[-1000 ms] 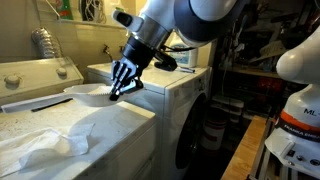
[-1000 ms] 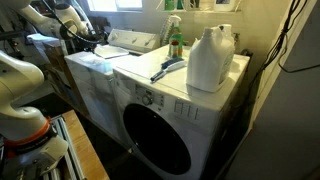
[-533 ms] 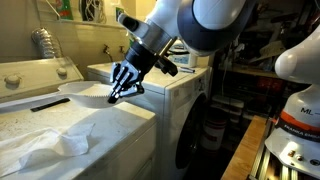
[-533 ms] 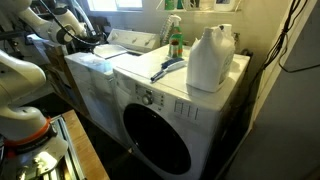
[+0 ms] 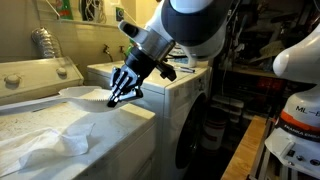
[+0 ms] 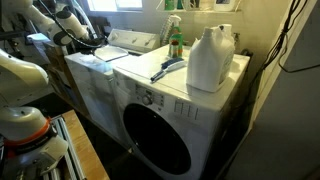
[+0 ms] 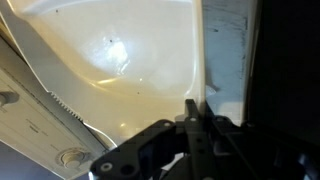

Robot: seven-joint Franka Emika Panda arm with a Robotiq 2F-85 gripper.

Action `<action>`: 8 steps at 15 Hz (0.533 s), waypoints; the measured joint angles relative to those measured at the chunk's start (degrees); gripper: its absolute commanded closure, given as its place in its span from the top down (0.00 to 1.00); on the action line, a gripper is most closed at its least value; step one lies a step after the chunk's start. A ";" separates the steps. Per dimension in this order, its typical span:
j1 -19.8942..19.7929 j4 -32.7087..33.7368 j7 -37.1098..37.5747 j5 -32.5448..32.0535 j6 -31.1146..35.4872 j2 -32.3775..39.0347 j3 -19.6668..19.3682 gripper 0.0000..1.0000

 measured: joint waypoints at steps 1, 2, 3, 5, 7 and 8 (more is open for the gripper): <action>-2.11 1.07 -2.67 3.29 -0.49 -0.98 1.91 0.02; -4.34 2.39 -5.55 6.75 -1.21 -2.18 3.90 0.02; -6.65 3.96 -8.58 10.30 -2.22 -3.64 5.93 0.02; -11.30 7.66 -14.22 16.69 -4.89 -7.63 9.55 0.02; -15.82 11.83 -19.02 22.09 -7.06 -12.79 12.69 0.02; -17.94 14.01 -20.91 24.00 -7.80 -15.69 14.05 0.02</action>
